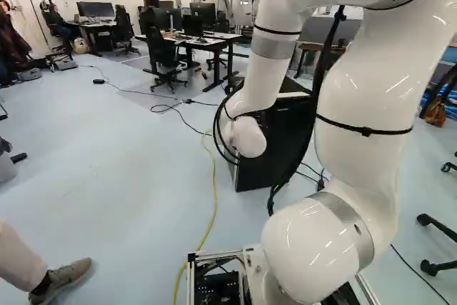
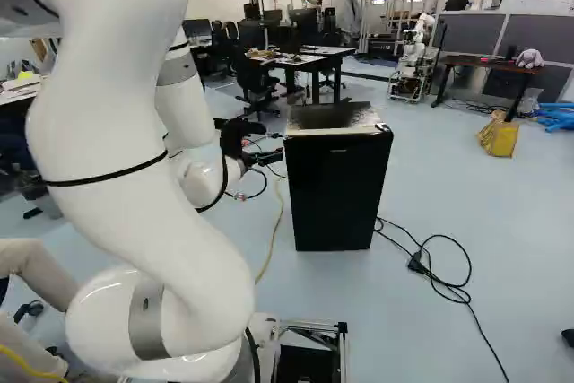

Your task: Grab a drink from the fridge

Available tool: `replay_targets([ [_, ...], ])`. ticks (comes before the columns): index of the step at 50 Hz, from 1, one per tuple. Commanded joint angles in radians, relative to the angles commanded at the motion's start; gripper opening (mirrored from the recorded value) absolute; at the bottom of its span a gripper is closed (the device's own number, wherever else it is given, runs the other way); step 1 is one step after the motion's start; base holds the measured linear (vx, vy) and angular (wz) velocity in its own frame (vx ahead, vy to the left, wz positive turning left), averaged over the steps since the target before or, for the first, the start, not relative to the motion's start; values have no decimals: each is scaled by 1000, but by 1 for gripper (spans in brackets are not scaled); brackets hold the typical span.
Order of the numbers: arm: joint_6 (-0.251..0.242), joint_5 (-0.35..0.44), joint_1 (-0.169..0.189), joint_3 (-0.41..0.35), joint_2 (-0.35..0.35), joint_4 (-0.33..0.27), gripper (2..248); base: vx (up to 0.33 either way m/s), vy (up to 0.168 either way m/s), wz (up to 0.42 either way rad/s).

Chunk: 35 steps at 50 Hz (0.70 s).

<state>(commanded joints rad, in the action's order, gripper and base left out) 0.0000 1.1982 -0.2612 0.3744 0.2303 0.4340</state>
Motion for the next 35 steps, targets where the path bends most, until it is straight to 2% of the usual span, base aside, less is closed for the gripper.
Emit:
replay_targets([
  [35, 0, 95, -41, 114, 181, 200, 247, 0, 0, 0],
])
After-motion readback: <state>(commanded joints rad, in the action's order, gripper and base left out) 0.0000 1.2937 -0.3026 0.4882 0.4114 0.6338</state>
